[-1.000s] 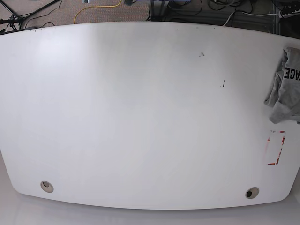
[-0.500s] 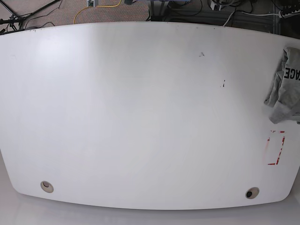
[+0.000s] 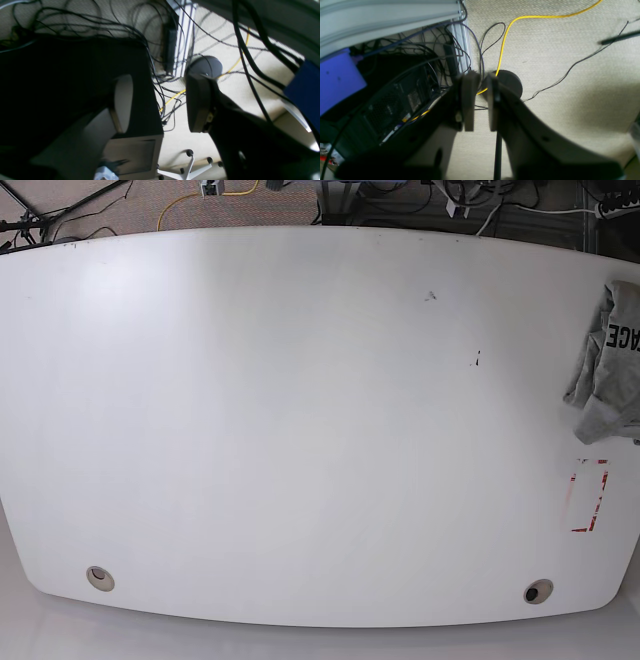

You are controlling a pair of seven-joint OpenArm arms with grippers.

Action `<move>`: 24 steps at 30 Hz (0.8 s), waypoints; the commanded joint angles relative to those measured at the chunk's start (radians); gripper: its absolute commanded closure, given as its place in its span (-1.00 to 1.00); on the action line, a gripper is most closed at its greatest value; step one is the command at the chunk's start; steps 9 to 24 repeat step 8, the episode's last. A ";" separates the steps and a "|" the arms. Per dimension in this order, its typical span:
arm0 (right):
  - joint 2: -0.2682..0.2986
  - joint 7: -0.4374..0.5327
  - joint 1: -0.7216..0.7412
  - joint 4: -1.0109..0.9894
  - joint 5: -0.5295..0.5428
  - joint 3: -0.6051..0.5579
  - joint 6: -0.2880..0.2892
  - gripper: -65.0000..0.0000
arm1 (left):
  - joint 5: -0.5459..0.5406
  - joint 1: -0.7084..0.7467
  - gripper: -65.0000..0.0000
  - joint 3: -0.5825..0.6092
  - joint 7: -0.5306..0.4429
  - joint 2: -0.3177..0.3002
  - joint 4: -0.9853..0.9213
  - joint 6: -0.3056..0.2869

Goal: Fold the T-shirt properly

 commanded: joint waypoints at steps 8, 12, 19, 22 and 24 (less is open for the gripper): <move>-0.013 -0.003 -0.003 -0.004 -0.052 0.000 0.005 0.73 | 0.002 0.011 0.06 0.001 0.004 -0.002 0.015 -0.002; -0.013 -0.003 -0.003 -0.004 -0.052 0.000 0.005 0.73 | 0.002 0.011 0.06 0.001 0.004 -0.002 0.015 -0.002; -0.013 -0.003 -0.003 -0.004 -0.052 0.000 0.005 0.73 | 0.002 0.011 0.06 0.001 0.004 -0.002 0.015 -0.002; -0.013 -0.003 -0.003 -0.004 -0.052 0.000 0.005 0.73 | 0.002 0.011 0.06 0.001 0.004 -0.002 0.015 -0.002; -0.013 -0.003 -0.003 -0.004 -0.052 0.000 0.005 0.73 | 0.002 0.011 0.06 0.001 0.004 -0.002 0.015 -0.002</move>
